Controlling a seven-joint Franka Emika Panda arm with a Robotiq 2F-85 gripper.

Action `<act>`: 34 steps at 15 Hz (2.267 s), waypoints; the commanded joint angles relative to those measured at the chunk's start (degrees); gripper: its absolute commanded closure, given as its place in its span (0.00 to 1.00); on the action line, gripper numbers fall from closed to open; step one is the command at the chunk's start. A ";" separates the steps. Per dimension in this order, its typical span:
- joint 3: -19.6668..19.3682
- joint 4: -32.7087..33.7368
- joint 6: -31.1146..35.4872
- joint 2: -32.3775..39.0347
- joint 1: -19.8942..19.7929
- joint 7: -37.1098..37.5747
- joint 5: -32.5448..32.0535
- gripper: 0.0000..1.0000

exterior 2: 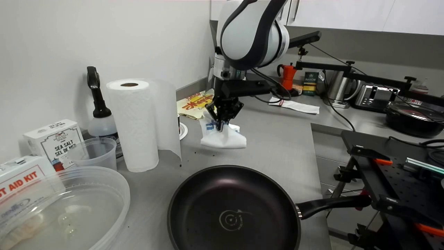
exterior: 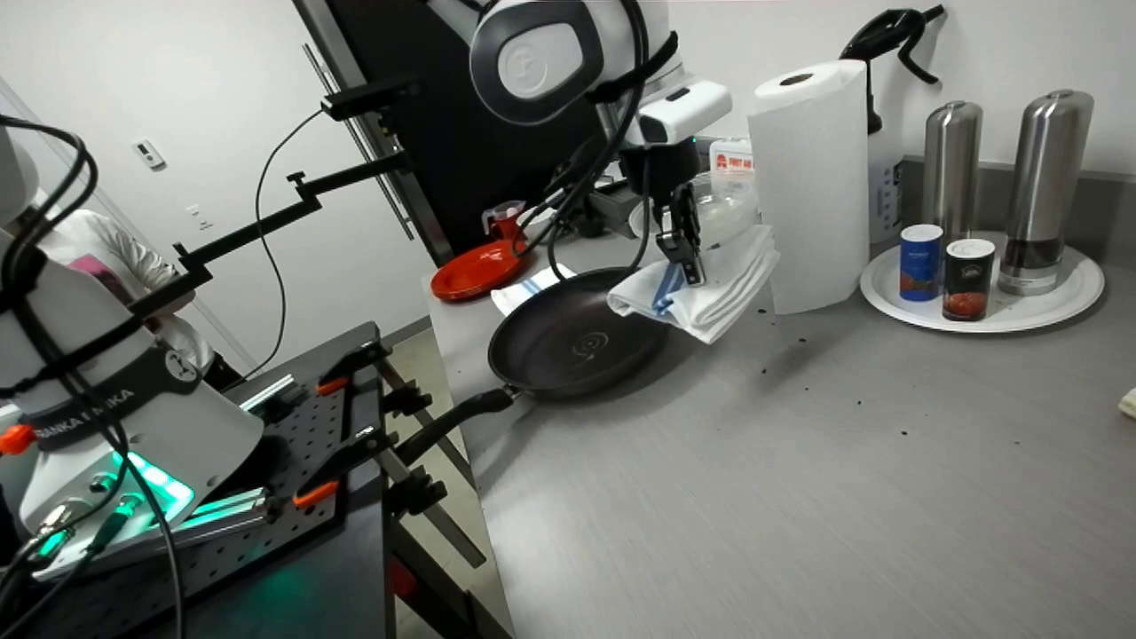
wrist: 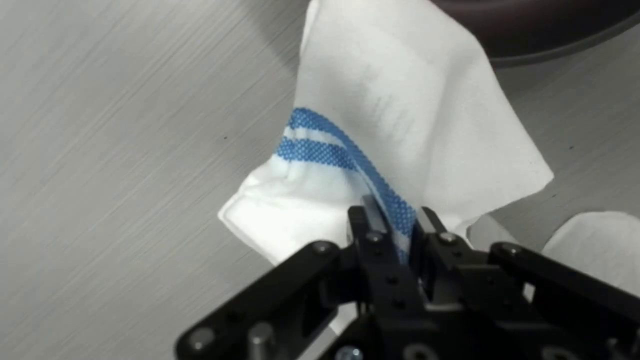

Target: Wipe the pan with the dish cloth

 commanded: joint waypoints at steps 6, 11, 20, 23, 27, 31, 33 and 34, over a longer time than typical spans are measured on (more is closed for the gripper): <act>-2.10 -1.42 3.55 2.17 -7.02 -1.13 -0.22 0.97; 1.39 -0.55 12.00 6.66 -12.60 -3.45 2.68 0.97; 3.29 1.85 12.36 11.16 -15.03 -4.14 3.72 0.97; 2.86 2.20 10.79 11.52 -14.22 -4.14 3.07 0.97; 2.34 2.08 10.46 12.01 -13.42 -4.05 2.83 0.97; 1.85 1.87 10.19 12.06 -12.89 -3.81 2.72 0.97; 1.80 1.77 10.10 11.97 -12.83 -3.85 2.68 0.97; 1.76 1.69 10.05 11.93 -12.76 -3.87 2.63 0.97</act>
